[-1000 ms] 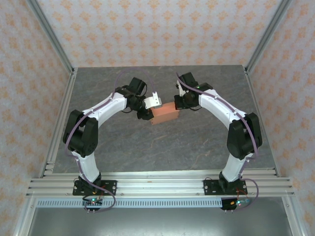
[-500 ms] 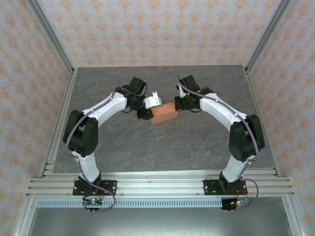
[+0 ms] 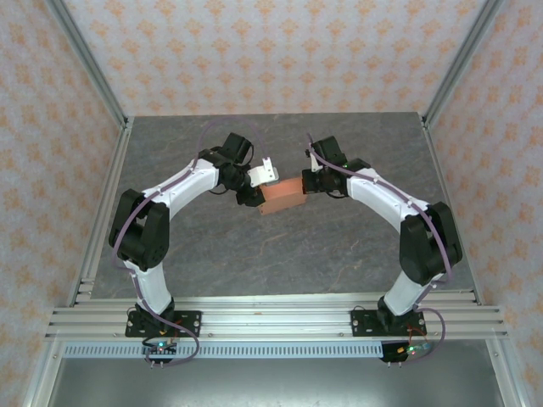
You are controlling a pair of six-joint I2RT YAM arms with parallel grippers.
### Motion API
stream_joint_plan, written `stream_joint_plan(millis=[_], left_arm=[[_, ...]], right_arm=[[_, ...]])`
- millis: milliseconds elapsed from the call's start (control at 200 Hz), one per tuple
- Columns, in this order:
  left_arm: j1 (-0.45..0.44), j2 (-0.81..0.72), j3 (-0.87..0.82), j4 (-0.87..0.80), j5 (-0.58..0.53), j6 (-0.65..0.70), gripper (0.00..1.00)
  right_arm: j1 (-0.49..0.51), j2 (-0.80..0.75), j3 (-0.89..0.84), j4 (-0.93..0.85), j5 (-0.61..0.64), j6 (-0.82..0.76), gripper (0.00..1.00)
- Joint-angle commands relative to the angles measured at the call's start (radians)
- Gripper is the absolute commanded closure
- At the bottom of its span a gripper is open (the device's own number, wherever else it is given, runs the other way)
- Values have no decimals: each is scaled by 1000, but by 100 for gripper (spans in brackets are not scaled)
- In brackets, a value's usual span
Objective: Fold the paper box
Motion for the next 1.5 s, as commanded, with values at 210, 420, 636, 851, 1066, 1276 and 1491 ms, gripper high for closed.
stream_joint_plan(millis=[210,420,636,851,1066,1276,1491], left_arm=[[36,-63,-24,13,-10,-93,44],[44,-107,-52,45,28,-121,37],[47,-193,-110,123,39,-282,39],[-5,-241,-149,172,-64,-542,43],[-57,-172,-54,101,-199,-631,53],[-82,-111,12,69,-248,-628,74],[-88,-68,58,32,-290,-610,80]], right_arm=[[8,-20,-23,-127,150,77,99],[16,-28,-9,-135,155,80,99],[21,-37,10,-135,136,92,99],[22,-34,24,-143,135,96,99],[24,-31,28,-144,134,93,99],[25,-34,28,-147,135,91,99],[25,-33,30,-148,130,88,99]])
